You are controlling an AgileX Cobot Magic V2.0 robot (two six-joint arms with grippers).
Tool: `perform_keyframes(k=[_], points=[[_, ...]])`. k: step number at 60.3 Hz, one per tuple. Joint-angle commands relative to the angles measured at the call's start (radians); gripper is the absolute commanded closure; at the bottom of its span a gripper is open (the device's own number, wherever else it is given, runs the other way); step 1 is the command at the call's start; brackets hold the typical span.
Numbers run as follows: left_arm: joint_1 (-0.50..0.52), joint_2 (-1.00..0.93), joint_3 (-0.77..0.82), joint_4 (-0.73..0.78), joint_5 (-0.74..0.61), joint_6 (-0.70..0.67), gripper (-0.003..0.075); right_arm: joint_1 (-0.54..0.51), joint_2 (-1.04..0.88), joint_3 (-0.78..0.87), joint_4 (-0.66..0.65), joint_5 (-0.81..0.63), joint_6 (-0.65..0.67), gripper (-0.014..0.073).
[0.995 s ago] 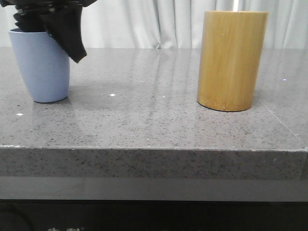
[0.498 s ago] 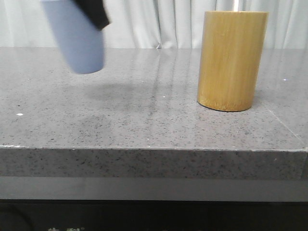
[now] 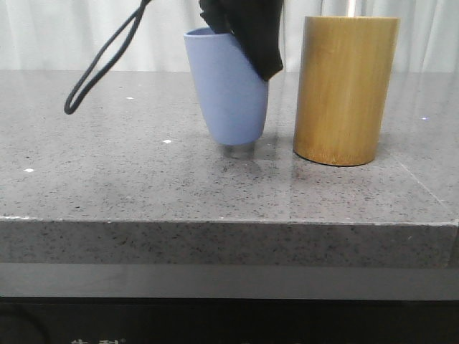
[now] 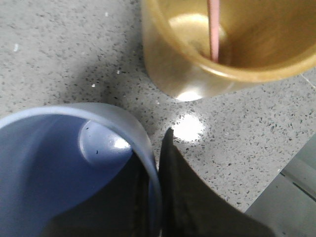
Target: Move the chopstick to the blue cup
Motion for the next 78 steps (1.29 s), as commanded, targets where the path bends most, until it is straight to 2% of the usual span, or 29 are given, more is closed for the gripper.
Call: perform_keyframes(k=[1, 7, 15, 25, 34, 43, 47, 54, 69, 74, 78], points=[[-0.011, -0.051, -0.034, -0.01, 0.017, -0.009, 0.0647, -0.005, 0.012, -0.035, -0.007, -0.079, -0.003, -0.0041], [-0.011, -0.051, -0.034, -0.004, 0.017, -0.009, 0.0532, -0.005, 0.012, -0.035, -0.007, -0.079, -0.003, -0.0041], [-0.011, -0.051, -0.034, 0.005, 0.017, -0.009, 0.044, -0.005, 0.012, -0.035, -0.007, -0.079, -0.003, -0.0041], [-0.011, -0.085, -0.049, -0.002, 0.017, -0.035, 0.0392, -0.005, 0.012, -0.035, -0.007, -0.079, -0.003, -0.0041], [-0.015, -0.184, -0.046, -0.009, 0.018, -0.036, 0.0307, -0.005, 0.012, -0.035, -0.007, -0.079, -0.003, -0.0041], [0.002, -0.283, -0.02, 0.038, 0.018, -0.036, 0.0296, -0.005, 0.012, -0.035, -0.007, -0.079, -0.003, -0.0041], [0.02, -0.33, 0.005, 0.07, 0.018, -0.037, 0.0302, -0.005, 0.012, -0.035, -0.007, -0.079, -0.003, -0.0041], [0.095, -0.416, 0.073, 0.12, 0.018, -0.065, 0.0367, -0.005, 0.012, -0.035, -0.007, -0.079, -0.003, -0.0041], [0.377, -0.594, 0.272, 0.123, 0.016, -0.075, 0.0672, -0.005, 0.012, -0.035, -0.007, -0.079, -0.003, -0.0041], [0.472, -0.651, 0.343, 0.123, 0.003, -0.083, 0.0741, -0.005, 0.012, -0.035, -0.007, -0.079, -0.003, -0.0041], [0.551, -0.709, 0.417, 0.119, -0.034, -0.084, 0.0739, -0.005, 0.012, -0.035, -0.007, -0.079, -0.003, -0.0041]])
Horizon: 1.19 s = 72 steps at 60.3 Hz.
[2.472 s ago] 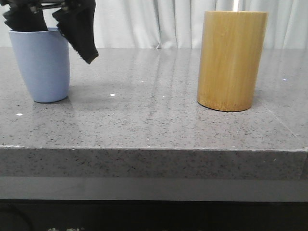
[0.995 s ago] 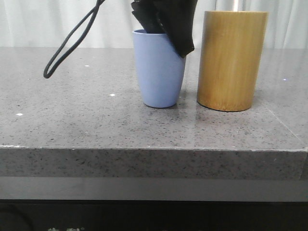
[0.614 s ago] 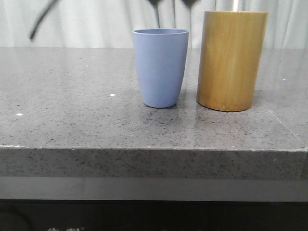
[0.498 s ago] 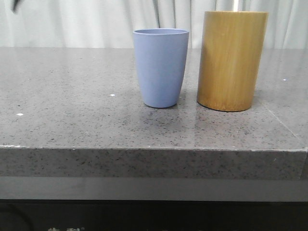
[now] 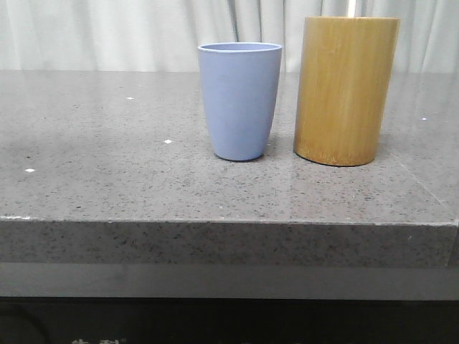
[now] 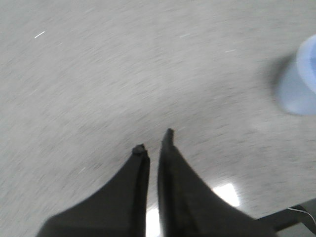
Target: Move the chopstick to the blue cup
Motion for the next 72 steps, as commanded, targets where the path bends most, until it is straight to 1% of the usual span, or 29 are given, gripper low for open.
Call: perform_keyframes(k=[1, 8, 12, 26, 29, 36, 45, 56, 63, 72], points=[[0.097, -0.105, 0.064, -0.011, -0.053, -0.015, 0.0739, -0.005, 0.012, -0.035, -0.007, -0.079, -0.003, -0.0041], [0.183, -0.218, 0.209, -0.056, -0.174, -0.022, 0.0739, -0.005, 0.012, -0.035, -0.007, -0.079, -0.003, -0.0041], [0.207, -0.289, 0.303, -0.084, -0.265, -0.022, 0.0739, -0.005, 0.012, -0.035, -0.007, -0.079, -0.003, -0.0041], [0.212, -0.587, 0.671, -0.091, -0.624, -0.022, 0.0739, -0.005, 0.012, -0.035, -0.007, -0.079, -0.003, -0.0041], [0.212, -0.658, 0.748, -0.091, -0.687, -0.022, 0.0739, -0.005, 0.012, -0.035, -0.007, -0.079, -0.003, -0.0041], [0.212, -0.823, 0.908, -0.091, -0.786, -0.022, 0.0739, -0.005, 0.012, -0.035, -0.007, -0.082, -0.003, -0.0041], [0.212, -0.979, 1.037, -0.111, -0.811, -0.022, 0.0739, -0.005, 0.012, -0.035, -0.007, -0.084, -0.003, -0.0041], [0.212, -1.084, 1.105, -0.144, -0.818, -0.022, 0.0739, -0.005, 0.034, -0.036, 0.0, -0.13, -0.003, -0.0041], [0.212, -1.093, 1.107, -0.144, -0.818, -0.022, 0.0739, -0.001, 0.107, -0.051, 0.017, -0.186, -0.003, -0.0041], [0.212, -1.093, 1.107, -0.144, -0.818, -0.022, 0.0739, 0.039, 0.28, -0.13, 0.017, -0.284, -0.004, -0.0041]])
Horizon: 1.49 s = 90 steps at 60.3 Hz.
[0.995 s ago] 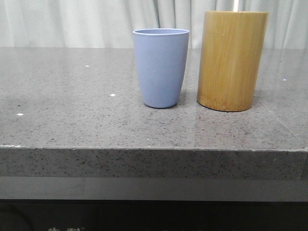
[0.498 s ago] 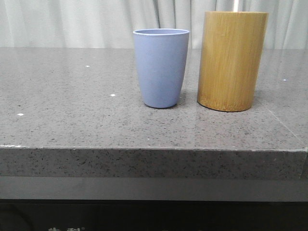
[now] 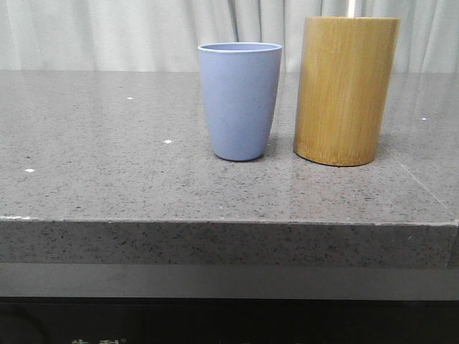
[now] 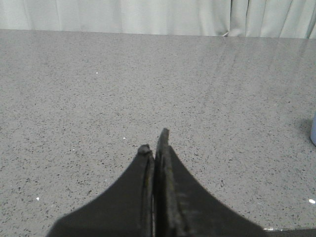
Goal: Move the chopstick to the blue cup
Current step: 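Grasp the pink chopstick with the right gripper and lift it out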
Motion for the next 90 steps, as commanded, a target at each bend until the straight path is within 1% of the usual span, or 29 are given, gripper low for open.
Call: perform_keyframes(k=[1, 11, 17, 28, 40, 44, 48, 50, 56, 63, 70, 75, 90], points=[[0.001, 0.009, -0.028, -0.012, -0.089, -0.01, 0.0739, 0.031, 0.113, -0.095, 0.007, -0.152, -0.004, -0.0041], [0.001, 0.009, -0.028, -0.012, -0.089, -0.01, 0.0739, 0.152, 0.347, -0.268, 0.007, -0.173, -0.004, -0.0041], [0.001, 0.009, -0.028, -0.012, -0.089, -0.01, 0.0739, 0.198, 0.468, -0.369, 0.01, -0.173, -0.004, -0.0041], [0.001, 0.009, -0.028, -0.012, -0.089, -0.01, 0.0739, 0.208, 0.65, -0.518, 0.049, -0.171, -0.003, -0.0041], [0.001, 0.009, -0.028, -0.012, -0.089, -0.01, 0.0739, 0.208, 0.757, -0.59, 0.055, -0.176, -0.003, -0.004], [0.001, 0.009, -0.028, -0.012, -0.089, -0.01, 0.0739, 0.208, 0.768, -0.593, 0.055, -0.18, -0.003, -0.0025], [0.001, 0.009, -0.028, -0.012, -0.089, -0.01, 0.0739, 0.207, 0.77, -0.593, 0.055, -0.178, -0.003, 0.0022], [0.001, 0.009, -0.028, -0.012, -0.089, -0.01, 0.0739, 0.207, 0.77, -0.593, 0.055, -0.178, -0.003, 0.0061], [0.001, 0.009, -0.028, -0.012, -0.089, -0.01, 0.0739, 0.207, 0.77, -0.593, 0.055, -0.183, -0.003, 0.0215], [0.001, 0.009, -0.028, -0.012, -0.089, -0.01, 0.0739, 0.207, 0.77, -0.593, 0.055, -0.183, -0.003, 0.0357], [0.001, 0.009, -0.028, -0.012, -0.087, -0.01, 0.0739, 0.207, 0.77, -0.593, 0.055, -0.198, -0.003, 0.0459], [0.001, 0.009, -0.028, -0.012, -0.087, -0.01, 0.0739, 0.207, 0.77, -0.593, 0.055, -0.216, -0.003, 0.0494], [0.001, 0.009, -0.028, -0.012, -0.087, -0.01, 0.0739, 0.207, 0.764, -0.593, 0.055, -0.238, -0.003, 0.0546]])
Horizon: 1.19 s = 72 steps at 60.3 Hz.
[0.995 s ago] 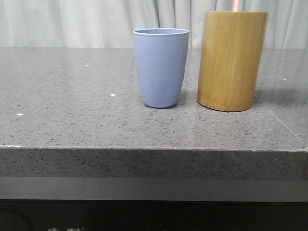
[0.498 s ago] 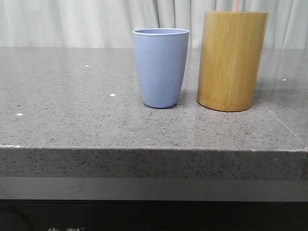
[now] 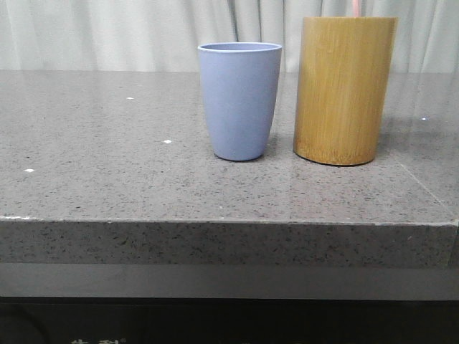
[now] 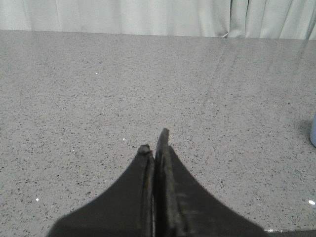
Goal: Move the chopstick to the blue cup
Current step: 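Grasp the pink chopstick with the right gripper and lift it out, then carry the chopstick over the blue cup and lower it inside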
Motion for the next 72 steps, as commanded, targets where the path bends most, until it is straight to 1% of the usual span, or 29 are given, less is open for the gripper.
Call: perform_keyframes(k=[1, 11, 25, 33, 42, 50, 56, 61, 72], points=[[0.001, 0.009, -0.028, -0.012, -0.084, -0.01, 0.0739, -0.001, -0.04, -0.037, 0.0, -0.085, -0.003, 0.055], [0.001, 0.009, -0.028, -0.012, -0.084, -0.01, 0.0739, -0.001, -0.04, -0.037, 0.0, -0.093, -0.003, 0.0599], [0.001, 0.009, -0.028, -0.012, -0.084, -0.01, 0.0739, 0.02, -0.102, -0.037, 0.007, -0.119, -0.003, 0.0599], [0.001, 0.009, -0.028, -0.012, -0.084, -0.01, 0.0739, 0.04, -0.184, -0.037, 0.007, -0.176, -0.003, 0.0599], [0.001, 0.009, -0.028, -0.012, -0.084, -0.01, 0.0739, 0.055, -0.279, -0.037, 0.006, -0.276, -0.003, 0.0599], [0.001, 0.009, -0.028, -0.012, -0.084, -0.01, 0.0739, 0.075, -0.327, -0.037, 0.005, -0.349, -0.003, 0.0599], [0.001, 0.009, -0.028, -0.012, -0.084, -0.01, 0.0739, 0.117, -0.327, -0.043, 0.005, -0.377, -0.003, 0.0599], [0.001, 0.009, -0.028, -0.012, -0.084, -0.01, 0.0739, 0.172, -0.306, -0.049, 0.005, -0.39, -0.003, 0.0599], [0.001, 0.009, -0.028, -0.012, -0.084, -0.01, 0.0739, 0.273, -0.199, -0.049, -0.017, -0.432, -0.003, 0.0599]])
